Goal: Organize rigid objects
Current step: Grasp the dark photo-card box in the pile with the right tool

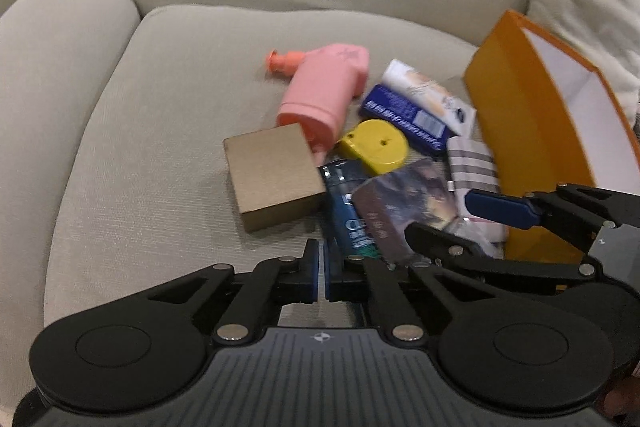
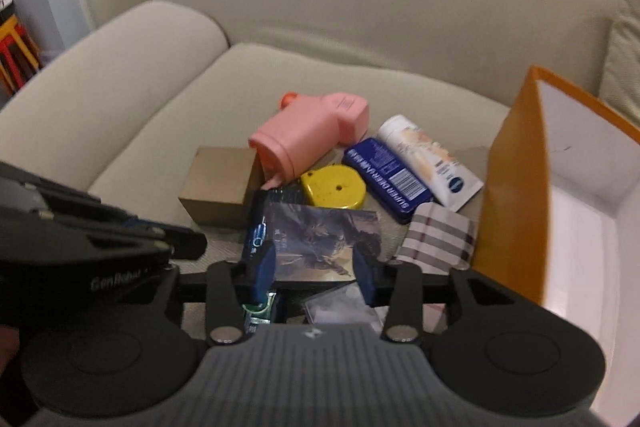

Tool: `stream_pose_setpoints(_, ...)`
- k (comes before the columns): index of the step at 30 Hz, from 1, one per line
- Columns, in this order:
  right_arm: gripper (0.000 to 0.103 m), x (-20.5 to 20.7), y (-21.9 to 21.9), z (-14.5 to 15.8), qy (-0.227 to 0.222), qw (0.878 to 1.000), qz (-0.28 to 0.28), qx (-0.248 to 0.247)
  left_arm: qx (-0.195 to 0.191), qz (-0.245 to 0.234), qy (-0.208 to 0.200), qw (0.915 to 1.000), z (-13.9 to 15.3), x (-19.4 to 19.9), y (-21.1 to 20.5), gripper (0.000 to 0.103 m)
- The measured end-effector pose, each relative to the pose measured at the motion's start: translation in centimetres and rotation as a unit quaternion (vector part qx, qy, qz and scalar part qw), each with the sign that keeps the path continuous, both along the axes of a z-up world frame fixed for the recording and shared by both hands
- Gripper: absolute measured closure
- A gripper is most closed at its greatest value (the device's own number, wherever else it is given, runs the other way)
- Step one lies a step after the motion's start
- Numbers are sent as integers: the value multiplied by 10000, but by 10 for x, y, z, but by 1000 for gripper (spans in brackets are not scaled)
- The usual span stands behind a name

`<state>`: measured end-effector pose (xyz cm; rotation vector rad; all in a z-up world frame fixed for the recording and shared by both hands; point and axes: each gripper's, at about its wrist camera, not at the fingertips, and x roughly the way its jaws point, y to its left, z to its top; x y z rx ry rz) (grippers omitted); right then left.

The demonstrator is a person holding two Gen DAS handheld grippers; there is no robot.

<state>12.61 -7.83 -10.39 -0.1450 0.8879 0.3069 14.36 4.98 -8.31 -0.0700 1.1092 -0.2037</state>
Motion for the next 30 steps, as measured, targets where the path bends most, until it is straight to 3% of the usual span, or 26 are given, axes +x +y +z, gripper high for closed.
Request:
stream_pose_setpoints(2, 51, 8, 2, -9, 143, 9998, 108, -72, -10, 19, 89, 10000, -5, 5, 4, 98)
stream_pose_setpoints(6, 36, 13, 11, -23, 240, 9981, 409, -402, -67, -15, 224, 9997, -13, 11, 5, 97)
stream_pose_setpoints(8, 36, 13, 16, -30, 273, 9961, 582, -610, -106, -38, 270, 9996, -15, 13, 5, 95)
stream_pose_setpoints(14, 35, 31, 15, -30, 337, 9965, 610, -462, -157, 120, 220, 9996, -18, 19, 7, 95)
stream_pose_setpoints(19, 55, 29, 17, -17, 279, 9955, 802, -412, -244, 161, 102, 9995, -12, 17, 11, 95)
stream_pose_setpoints(21, 74, 25, 16, -10, 269, 9957, 828, -314, -346, 176, 25, 9992, -7, 15, 12, 95)
stream_pose_setpoints(24, 90, 22, 8, 2, 291, 9973, 671, 3, -511, 185, -30, 9985, 0, 13, 13, 95)
stream_pose_setpoints(27, 94, 19, 3, 12, 186, 9982, 563, 26, -579, 126, -77, 9982, 4, 12, 8, 95)
stream_pose_setpoints(30, 91, 18, -1, 13, 298, 9977, 606, -96, -623, 38, -31, 9980, 4, 12, 2, 88)
